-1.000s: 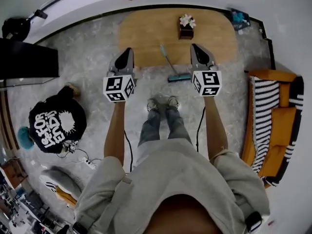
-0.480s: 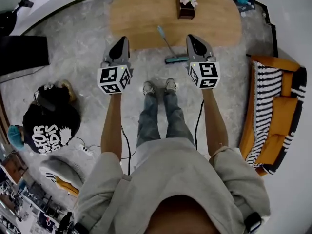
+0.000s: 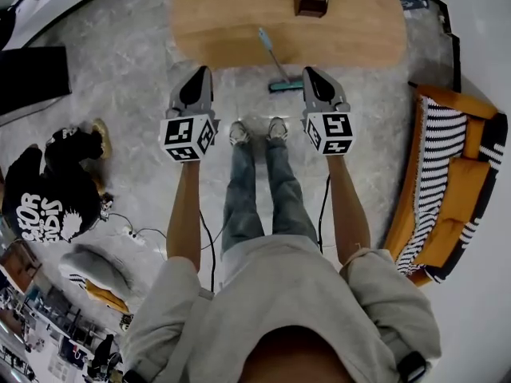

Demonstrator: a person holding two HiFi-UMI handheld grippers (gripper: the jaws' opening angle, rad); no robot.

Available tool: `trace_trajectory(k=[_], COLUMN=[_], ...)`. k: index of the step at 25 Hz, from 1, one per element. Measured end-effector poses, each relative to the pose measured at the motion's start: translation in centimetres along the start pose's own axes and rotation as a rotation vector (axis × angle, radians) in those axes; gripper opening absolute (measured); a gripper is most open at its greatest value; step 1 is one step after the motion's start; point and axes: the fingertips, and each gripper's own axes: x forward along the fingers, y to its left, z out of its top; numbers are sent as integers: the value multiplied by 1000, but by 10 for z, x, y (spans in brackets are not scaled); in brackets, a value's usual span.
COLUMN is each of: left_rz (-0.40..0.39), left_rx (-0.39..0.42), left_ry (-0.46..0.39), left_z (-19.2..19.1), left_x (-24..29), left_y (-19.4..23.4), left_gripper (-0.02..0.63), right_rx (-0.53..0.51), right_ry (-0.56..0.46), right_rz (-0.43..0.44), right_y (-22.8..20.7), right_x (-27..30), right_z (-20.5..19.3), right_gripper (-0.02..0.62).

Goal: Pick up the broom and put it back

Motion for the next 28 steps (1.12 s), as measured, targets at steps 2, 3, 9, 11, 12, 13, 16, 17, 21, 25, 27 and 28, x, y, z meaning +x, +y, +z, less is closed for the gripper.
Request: trace_trajectory(k=[2, 3, 9, 11, 12, 13, 16, 17, 21, 25, 27, 28], left_rz=[7, 11, 19, 18, 18, 17, 20, 19, 14, 18, 18, 18], left_rx=[-6, -10, -32, -38, -40, -41, -46, -47, -49, -60, -62, -63], left_ry=[5, 7, 31, 36, 38, 41, 41, 41, 44, 43, 45, 45], left_z=[-8, -12, -40, -47, -50, -53, -58, -60, -64, -66, -67, -68], left_x=[1, 1, 3, 5, 5, 6, 7, 8, 12, 13, 14, 14], left_y=[3, 5, 11, 12, 13, 13, 15, 15, 13, 12, 13, 13], left_gripper=[3, 3, 3, 3, 3, 3, 3, 3, 3, 3, 3, 3], right_rx=[4, 6, -4, -15, -18, -24, -51, -54, -51, -44, -39, -38], right_ry=[12, 19, 59, 69, 69, 67, 76, 83, 115, 132, 138, 141], right_rz=[-1, -1, -1, 9, 16, 22, 30, 32, 40, 31, 28, 30], right_y=[1, 2, 9, 13, 15, 16, 21, 23, 23, 20, 19, 19], right_x=[2, 4, 12, 15, 18, 19, 23, 24, 26, 34, 43, 48], right_z=[-12, -17, -51, -60, -64, -67, -78, -83, -100, -107, -111, -112], right_gripper=[2, 2, 2, 42, 134, 182, 300, 341, 360, 360, 360, 360])
